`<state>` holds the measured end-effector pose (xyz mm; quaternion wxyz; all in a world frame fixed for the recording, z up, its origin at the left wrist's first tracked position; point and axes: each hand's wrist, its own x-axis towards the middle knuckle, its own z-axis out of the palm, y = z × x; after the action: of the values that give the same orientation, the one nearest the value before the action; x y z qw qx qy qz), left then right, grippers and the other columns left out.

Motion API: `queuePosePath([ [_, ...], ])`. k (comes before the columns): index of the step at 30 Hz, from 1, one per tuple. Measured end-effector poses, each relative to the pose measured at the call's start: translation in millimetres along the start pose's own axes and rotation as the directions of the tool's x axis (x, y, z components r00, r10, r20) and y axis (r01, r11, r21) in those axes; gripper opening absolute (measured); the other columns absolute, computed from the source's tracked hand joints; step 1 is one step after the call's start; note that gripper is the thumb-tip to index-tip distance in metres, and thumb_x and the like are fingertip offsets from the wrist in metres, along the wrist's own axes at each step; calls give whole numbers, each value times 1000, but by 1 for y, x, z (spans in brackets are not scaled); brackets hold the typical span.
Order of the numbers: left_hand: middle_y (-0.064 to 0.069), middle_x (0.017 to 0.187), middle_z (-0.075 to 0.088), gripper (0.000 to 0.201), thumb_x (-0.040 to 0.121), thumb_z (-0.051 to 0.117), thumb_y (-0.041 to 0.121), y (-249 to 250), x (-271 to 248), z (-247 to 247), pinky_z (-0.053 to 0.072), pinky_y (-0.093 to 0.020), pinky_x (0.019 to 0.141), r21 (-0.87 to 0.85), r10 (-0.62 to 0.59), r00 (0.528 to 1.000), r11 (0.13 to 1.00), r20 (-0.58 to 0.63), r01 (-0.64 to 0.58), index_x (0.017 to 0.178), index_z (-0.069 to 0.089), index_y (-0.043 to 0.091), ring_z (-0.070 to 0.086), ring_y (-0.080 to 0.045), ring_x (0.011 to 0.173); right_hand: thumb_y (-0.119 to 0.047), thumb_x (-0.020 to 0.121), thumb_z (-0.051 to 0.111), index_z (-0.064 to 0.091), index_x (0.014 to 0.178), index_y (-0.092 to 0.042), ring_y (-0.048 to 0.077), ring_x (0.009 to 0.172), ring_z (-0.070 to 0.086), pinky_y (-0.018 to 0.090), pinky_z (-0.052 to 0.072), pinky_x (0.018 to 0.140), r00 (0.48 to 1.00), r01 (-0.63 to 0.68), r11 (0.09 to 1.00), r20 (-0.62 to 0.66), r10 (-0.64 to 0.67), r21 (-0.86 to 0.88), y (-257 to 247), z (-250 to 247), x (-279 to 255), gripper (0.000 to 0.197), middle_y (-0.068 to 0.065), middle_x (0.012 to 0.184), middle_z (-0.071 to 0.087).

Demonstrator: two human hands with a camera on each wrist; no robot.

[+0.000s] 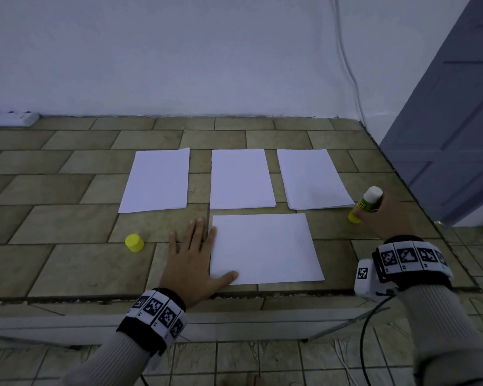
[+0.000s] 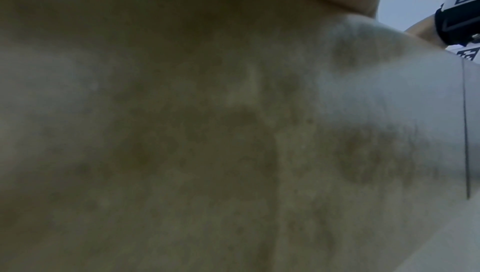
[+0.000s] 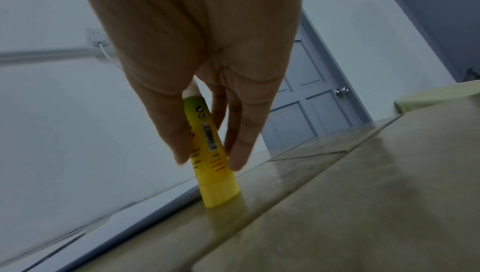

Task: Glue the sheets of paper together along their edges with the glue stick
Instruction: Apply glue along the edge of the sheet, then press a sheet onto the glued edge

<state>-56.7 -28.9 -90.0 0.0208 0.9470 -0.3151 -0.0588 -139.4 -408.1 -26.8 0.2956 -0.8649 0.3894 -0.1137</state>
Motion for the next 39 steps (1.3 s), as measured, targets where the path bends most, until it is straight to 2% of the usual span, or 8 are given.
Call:
queuePosePath([
  [3, -10, 162, -10, 121, 64, -9, 94, 0, 1, 1, -10, -57, 117, -5, -1, 1000, 1000, -8, 1, 156, 2, 17, -14, -24, 149, -27, 89, 64, 48, 64, -6, 20, 58, 44, 29, 31, 54, 981, -68, 978, 165, 101, -198, 0, 1, -7, 36, 9, 62, 48],
  [9, -10, 162, -4, 110, 75, -7, 88, -2, 0, 6, -7, -57, 117, -33, 2, 999, 999, -42, -3, 156, 6, 16, -8, -25, 150, -21, 91, 54, 55, 64, -6, 15, 53, 51, 23, 37, 51, 888, 105, 942, 457, 55, -318, -26, 17, -27, 31, 6, 62, 59],
  [14, -9, 162, -7, 108, 76, -10, 86, -2, 0, 6, -5, -58, 118, -30, 1, 999, 1000, -35, -2, 156, 3, 14, -9, -24, 150, -18, 86, 65, 60, 93, -10, 22, 87, 58, 27, 43, 73, 938, 272, 956, 255, -237, -112, -71, 36, -19, 12, 11, 97, 65],
  [17, -9, 162, -6, 111, 74, -13, 86, 0, 0, 3, -7, -57, 118, -39, -3, 999, 999, -33, 1, 156, 3, 13, -9, -24, 150, -32, 86, 66, 49, 123, -8, 30, 116, 47, 39, 44, 90, 947, 237, 933, 278, -160, -272, -85, 52, -3, 46, 15, 122, 53],
  [20, -8, 162, -9, 113, 71, -17, 87, 0, 0, 2, -10, -55, 117, -37, -4, 1000, 999, -23, 3, 156, 0, 14, -12, -23, 149, -46, 86, 61, 40, 132, -6, 35, 128, 37, 49, 39, 101, 947, 184, 885, 318, -43, -429, -88, 68, 11, 65, 15, 136, 43],
  [27, -8, 162, -8, 110, 74, -13, 86, -2, 0, 5, -8, -56, 118, -43, -6, 1000, 999, -27, 5, 156, 1, 14, -12, -22, 149, -55, 87, 56, 42, 129, -5, 37, 123, 44, 50, 38, 102, 944, 200, 823, 331, -16, -532, -86, 77, 19, 67, 17, 132, 45],
  [32, -7, 162, -11, 111, 72, -16, 86, -1, 0, 4, -11, -55, 117, -38, -9, 1000, 999, -16, 9, 156, -2, 14, -14, -22, 149, -46, 90, 57, 44, 122, -6, 34, 117, 49, 43, 39, 97, 955, 232, 805, 286, -81, -546, -87, 76, 17, 53, 16, 127, 51],
  [39, -3, 162, -10, 114, 68, -20, 88, 0, 1, 0, -14, -50, 117, -102, -34, 999, 994, -29, 31, 155, -4, 16, -15, -16, 148, -46, 95, 47, 44, 132, -10, 31, 113, 54, 41, 42, 93, 964, 221, 932, 212, -163, -287, -85, 52, 14, 52, 13, 125, 57],
])
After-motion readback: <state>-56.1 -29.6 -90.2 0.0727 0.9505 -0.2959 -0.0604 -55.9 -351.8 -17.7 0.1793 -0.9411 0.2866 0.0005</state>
